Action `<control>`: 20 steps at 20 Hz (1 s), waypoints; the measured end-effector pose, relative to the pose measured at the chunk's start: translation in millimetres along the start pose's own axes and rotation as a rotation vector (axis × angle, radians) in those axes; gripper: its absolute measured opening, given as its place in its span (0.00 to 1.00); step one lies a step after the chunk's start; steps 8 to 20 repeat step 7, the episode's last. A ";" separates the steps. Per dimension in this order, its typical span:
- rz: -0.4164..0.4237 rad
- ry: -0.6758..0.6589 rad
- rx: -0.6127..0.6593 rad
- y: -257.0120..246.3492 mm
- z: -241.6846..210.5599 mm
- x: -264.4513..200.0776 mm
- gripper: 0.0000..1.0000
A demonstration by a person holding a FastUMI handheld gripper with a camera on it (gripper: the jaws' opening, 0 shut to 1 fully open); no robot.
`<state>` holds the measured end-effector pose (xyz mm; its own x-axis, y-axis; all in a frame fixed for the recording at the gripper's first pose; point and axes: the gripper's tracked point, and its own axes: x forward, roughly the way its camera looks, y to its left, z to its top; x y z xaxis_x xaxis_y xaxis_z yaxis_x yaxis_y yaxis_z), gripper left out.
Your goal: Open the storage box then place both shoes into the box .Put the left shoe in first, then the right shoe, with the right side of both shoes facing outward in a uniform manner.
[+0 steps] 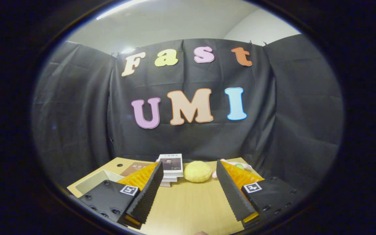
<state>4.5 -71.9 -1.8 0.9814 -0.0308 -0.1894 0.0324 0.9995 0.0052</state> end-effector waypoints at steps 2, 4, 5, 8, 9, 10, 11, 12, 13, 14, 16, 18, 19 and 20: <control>-0.004 0.000 0.000 -1.3 -0.6 -0.2 1.00; -0.004 -0.004 -0.004 -0.7 0.6 -0.4 1.00; -0.005 -0.005 -0.007 -1.1 0.1 -0.6 1.00; -0.003 -0.005 -0.009 0.7 0.0 -0.5 1.00; -0.003 -0.005 -0.009 0.7 0.0 -0.5 1.00; -0.003 -0.005 -0.009 0.7 0.0 -0.5 1.00; -0.003 -0.005 -0.009 0.7 0.0 -0.5 1.00; -0.003 -0.005 -0.009 0.7 0.0 -0.5 1.00; -0.003 -0.005 -0.009 0.7 0.0 -0.5 1.00; -0.003 -0.005 -0.009 0.7 0.0 -0.5 1.00; -0.003 -0.005 -0.009 0.7 0.0 -0.5 1.00; -0.003 -0.005 -0.009 0.7 0.0 -0.5 1.00; -0.003 -0.005 -0.009 0.7 0.0 -0.5 1.00; -0.003 -0.005 -0.009 0.7 0.0 -0.5 1.00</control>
